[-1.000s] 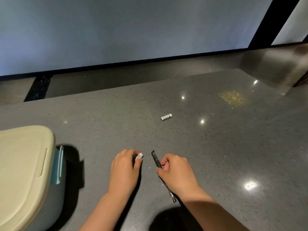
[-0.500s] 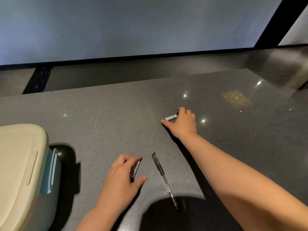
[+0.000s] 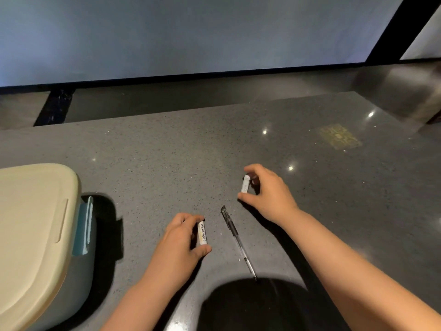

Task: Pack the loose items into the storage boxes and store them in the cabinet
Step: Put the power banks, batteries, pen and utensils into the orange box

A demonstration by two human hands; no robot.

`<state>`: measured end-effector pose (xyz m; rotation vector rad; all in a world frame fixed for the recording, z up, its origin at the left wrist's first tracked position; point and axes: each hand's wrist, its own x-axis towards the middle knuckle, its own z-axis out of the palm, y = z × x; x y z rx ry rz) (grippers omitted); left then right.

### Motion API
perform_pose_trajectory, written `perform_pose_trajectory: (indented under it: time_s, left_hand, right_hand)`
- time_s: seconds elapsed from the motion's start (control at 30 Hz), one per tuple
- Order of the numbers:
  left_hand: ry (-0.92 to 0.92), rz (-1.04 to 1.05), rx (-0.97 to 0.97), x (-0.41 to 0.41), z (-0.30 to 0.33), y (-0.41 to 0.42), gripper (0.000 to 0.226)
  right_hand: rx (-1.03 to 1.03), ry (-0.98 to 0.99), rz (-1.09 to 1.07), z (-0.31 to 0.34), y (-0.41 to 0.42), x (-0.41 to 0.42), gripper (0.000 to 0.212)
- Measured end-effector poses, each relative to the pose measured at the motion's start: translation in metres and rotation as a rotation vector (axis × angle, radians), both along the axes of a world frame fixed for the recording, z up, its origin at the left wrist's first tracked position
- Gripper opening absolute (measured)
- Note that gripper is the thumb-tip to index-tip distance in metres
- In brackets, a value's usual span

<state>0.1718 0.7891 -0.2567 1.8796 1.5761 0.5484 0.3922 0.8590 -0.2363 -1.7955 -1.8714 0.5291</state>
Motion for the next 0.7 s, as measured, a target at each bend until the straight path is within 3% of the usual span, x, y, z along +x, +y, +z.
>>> perform_pose_trajectory:
  time_s: [0.23,0.47,0.7]
  left_hand:
    - [-0.013,0.024,0.077,0.011,-0.001,-0.034,0.058]
    - [-0.05,-0.004,0.116,0.031,0.0,-0.053,0.058]
    - [0.068,-0.024,0.128,0.029,-0.002,-0.054,0.061]
  right_hand:
    - [-0.174,-0.053,0.217,0.001,-0.086,0.011,0.061]
    - [-0.167,-0.083,0.204,0.0,-0.108,0.01,0.061]
    - [-0.119,-0.013,0.208,0.014,-0.126,0.003,0.069]
